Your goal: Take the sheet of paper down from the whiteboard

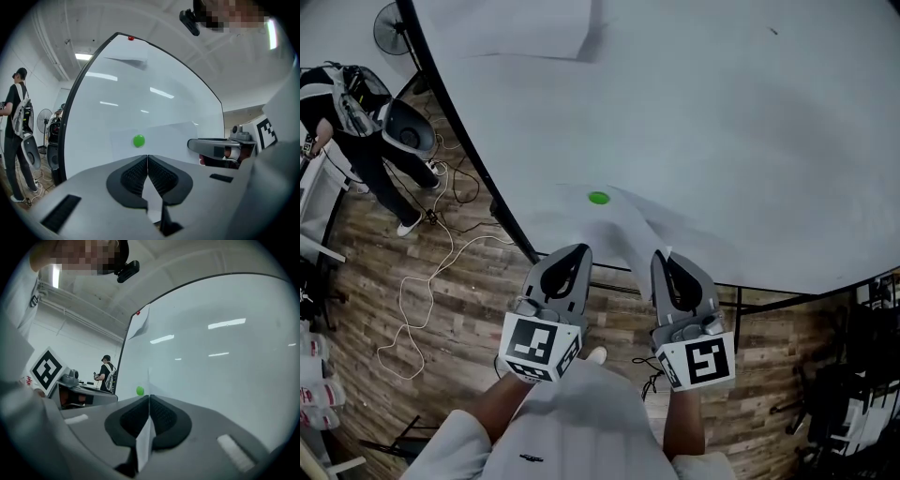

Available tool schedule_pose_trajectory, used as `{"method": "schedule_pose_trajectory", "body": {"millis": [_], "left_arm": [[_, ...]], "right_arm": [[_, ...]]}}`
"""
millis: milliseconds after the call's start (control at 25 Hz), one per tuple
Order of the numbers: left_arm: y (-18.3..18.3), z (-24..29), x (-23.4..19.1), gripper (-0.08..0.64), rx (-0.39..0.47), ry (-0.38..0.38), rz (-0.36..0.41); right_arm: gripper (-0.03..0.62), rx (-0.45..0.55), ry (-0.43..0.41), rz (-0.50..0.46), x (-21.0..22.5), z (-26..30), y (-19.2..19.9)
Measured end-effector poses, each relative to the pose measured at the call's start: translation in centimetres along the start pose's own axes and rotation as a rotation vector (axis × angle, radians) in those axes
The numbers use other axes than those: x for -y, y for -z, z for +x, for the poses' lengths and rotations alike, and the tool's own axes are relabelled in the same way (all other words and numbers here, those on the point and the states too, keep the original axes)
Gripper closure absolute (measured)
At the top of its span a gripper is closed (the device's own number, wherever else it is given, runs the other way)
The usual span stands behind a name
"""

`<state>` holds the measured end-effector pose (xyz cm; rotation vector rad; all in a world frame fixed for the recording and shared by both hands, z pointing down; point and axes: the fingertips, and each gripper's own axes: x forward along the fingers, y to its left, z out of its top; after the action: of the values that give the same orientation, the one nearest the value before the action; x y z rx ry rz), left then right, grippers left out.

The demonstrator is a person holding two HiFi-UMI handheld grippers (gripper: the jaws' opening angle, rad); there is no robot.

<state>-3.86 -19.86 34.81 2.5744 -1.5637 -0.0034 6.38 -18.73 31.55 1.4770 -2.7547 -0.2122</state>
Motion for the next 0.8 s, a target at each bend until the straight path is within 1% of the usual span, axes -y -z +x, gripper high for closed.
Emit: {"method": "schedule_pose_trajectory", "body": {"millis": [400,440,520,600,800], "left_arm": [[-0.6,0.8,-0.3,0.551,0.004,-0.014,0.006],[-0.7,1.1,-0.4,0.543,0.004,-0.016,0.006],[-1.0,1.8,-0.7,0.484,0.006,-0.021,0.008],[-1.3,2.4,-0.8,0.453,0.007,-0.026,0.014],[-1.7,3.6,-1.2,0.426,0.018,-0.06,0.019]], "right_arm": [[0.581,0.001,0.013,0.003,0.2,0.0,0.0],[0.581,0.0,0.014,0.002,0.3,0.1,0.0],[0.581,-0.002,0.015,0.003,0.4,0.4,0.1],[0.581,-0.003,0.014,0.006,0.5,0.6,0.1],[0.581,-0.002,0.012,0.012,0.6,1.0,0.2]]}}
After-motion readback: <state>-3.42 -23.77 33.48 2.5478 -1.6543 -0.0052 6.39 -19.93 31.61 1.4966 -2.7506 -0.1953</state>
